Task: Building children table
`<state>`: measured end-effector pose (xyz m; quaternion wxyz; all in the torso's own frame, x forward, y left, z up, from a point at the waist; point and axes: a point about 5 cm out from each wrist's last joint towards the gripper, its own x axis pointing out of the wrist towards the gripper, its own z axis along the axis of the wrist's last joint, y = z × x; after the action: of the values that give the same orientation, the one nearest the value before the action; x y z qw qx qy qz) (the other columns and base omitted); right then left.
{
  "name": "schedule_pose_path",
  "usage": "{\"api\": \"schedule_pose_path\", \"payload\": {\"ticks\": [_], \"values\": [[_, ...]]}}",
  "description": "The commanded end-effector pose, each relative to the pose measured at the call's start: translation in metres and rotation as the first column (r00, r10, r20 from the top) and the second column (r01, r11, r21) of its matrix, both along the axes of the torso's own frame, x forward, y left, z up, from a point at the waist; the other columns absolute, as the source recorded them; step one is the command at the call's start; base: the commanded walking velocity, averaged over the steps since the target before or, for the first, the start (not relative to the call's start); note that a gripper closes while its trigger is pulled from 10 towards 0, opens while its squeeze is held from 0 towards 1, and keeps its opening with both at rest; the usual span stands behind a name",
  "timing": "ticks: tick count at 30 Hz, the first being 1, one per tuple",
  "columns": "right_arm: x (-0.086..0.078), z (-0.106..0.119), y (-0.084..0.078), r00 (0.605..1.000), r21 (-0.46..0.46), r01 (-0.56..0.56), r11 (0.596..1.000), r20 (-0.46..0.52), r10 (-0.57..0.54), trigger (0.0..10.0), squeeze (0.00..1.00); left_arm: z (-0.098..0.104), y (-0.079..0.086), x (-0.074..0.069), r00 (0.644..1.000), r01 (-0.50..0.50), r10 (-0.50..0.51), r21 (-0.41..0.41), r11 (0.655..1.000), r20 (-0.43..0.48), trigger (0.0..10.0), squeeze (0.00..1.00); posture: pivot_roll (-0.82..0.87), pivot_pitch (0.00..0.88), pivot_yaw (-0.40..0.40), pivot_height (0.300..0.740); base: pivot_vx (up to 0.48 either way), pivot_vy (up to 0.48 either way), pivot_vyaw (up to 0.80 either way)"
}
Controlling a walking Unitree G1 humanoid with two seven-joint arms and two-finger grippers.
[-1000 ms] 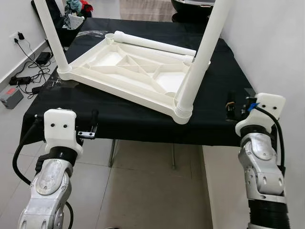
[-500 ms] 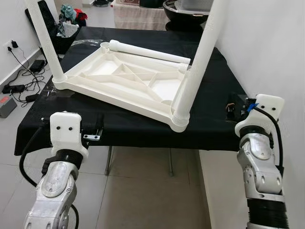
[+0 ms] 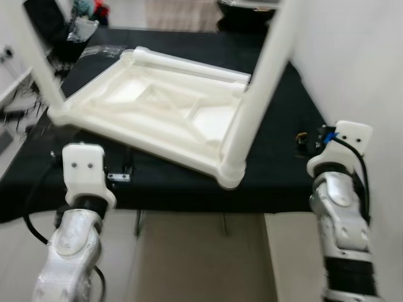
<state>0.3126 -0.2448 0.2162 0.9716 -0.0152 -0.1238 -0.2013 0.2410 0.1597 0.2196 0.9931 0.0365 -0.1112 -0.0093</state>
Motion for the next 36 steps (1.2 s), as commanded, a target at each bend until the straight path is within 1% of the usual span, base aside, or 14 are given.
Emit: {"api": "schedule_pose_path", "payload": {"ticks": [1,10,16,18,23,25,29,30,31,32,33,34,35,36], "values": [[0.002,0.0,0.01,1.0,-0.001,-0.029,1.0,0.007,0.029,10.0,0.0,-0.003,0.007,-0.001,0.999,-0.034,0.034,0.004,0.999,-0.015,10.0,0.0,0.09,0.176,-0.104,0.74,0.352,0.0,0.0],[0.002,-0.003,0.012,0.999,0.0,-0.039,0.999,-0.004,0.039,10.0,0.0,-0.005,0.005,-0.002,0.999,-0.032,0.032,0.016,0.999,-0.028,10.0,0.0,0.09,0.177,-0.103,0.74,0.191,0.0,0.0],[0.006,-0.007,0.004,0.998,0.004,-0.041,0.999,-0.039,0.041,10.0,0.0,-0.01,0.003,-0.002,0.998,-0.017,0.017,-0.002,1.0,-0.056,10.0,0.0,0.09,0.178,-0.104,0.74,0.0,0.0,0.0],[0.011,-0.014,-0.004,0.994,0.025,-0.077,0.997,-0.072,0.078,10.0,0.0,-0.015,0.002,-0.003,0.997,-0.002,0.002,-0.002,1.0,-0.081,10.0,0.0,0.09,0.179,-0.107,0.74,0.0,0.0,0.0],[0.014,-0.018,-0.043,0.985,0.016,-0.124,0.992,-0.118,0.125,10.0,0.0,-0.038,-0.01,-0.012,0.974,0.118,-0.123,-0.041,0.992,-0.188,10.0,0.0,0.09,0.178,-0.104,0.74,0.0,0.0,0.0],[0.014,-0.018,-0.043,0.985,0.016,-0.124,0.992,-0.118,0.125,10.0,0.0,-0.038,-0.01,-0.012,0.974,0.118,-0.123,-0.041,0.992,-0.188,10.0,0.0,0.09,0.178,-0.104,0.74,0.0,0.0,0.0],[0.01,-0.018,-0.071,0.979,-0.011,-0.137,0.991,-0.154,0.133,10.0,0.0,-0.047,-0.018,-0.018,0.961,0.162,-0.171,-0.057,0.985,-0.215,10.0,0.0,0.08,0.175,-0.106,0.74,0.0,0.0,0.0],[0.01,-0.018,-0.071,0.979,-0.011,-0.137,0.991,-0.154,0.133,10.0,0.0,-0.047,-0.018,-0.018,0.961,0.162,-0.171,-0.057,0.985,-0.215,10.0,0.0,0.08,0.175,-0.106,0.74,0.0,0.0,0.0],[0.009,-0.02,-0.073,0.965,-0.009,-0.201,0.98,-0.176,0.196,10.0,0.0,-0.049,-0.021,-0.019,0.957,0.175,-0.184,-0.059,0.983,-0.223,10.0,0.0,0.08,0.174,-0.102,0.74,0.0,0.0,0.0],[0.009,-0.02,-0.073,0.965,-0.009,-0.201,0.98,-0.176,0.196,10.0,0.0,-0.049,-0.021,-0.019,0.957,0.175,-0.184,-0.059,0.983,-0.223,10.0,0.0,0.08,0.174,-0.102,0.74,0.0,0.0,0.0],[0.005,-0.03,-0.07,0.882,0.057,-0.399,0.915,-0.247,0.401,10.0,0.0,-0.053,-0.024,-0.021,0.951,0.192,-0.202,-0.064,0.979,-0.234,10.0,0.0,0.08,0.171,-0.101,0.74,0.0,0.0,0.0],[0.005,-0.03,-0.07,0.882,0.057,-0.399,0.915,-0.247,0.401,10.0,0.0,-0.053,-0.024,-0.021,0.951,0.192,-0.202,-0.064,0.979,-0.234,10.0,0.0,0.08,0.171,-0.101,0.74,0.0,0.0,0.0],[0.002,-0.033,-0.069,0.844,0.085,-0.462,0.883,-0.264,0.467,10.0,0.0,-0.054,-0.025,-0.021,0.949,0.198,-0.208,-0.066,0.978,-0.238,10.0,0.0,0.08,0.171,-0.101,0.74,0.0,0.0,0.0],[0.002,-0.033,-0.069,0.844,0.085,-0.462,0.883,-0.264,0.467,10.0,0.0,-0.054,-0.025,-0.021,0.949,0.198,-0.208,-0.066,0.978,-0.238,10.0,0.0,0.08,0.171,-0.101,0.74,0.0,0.0,0.0]]}}
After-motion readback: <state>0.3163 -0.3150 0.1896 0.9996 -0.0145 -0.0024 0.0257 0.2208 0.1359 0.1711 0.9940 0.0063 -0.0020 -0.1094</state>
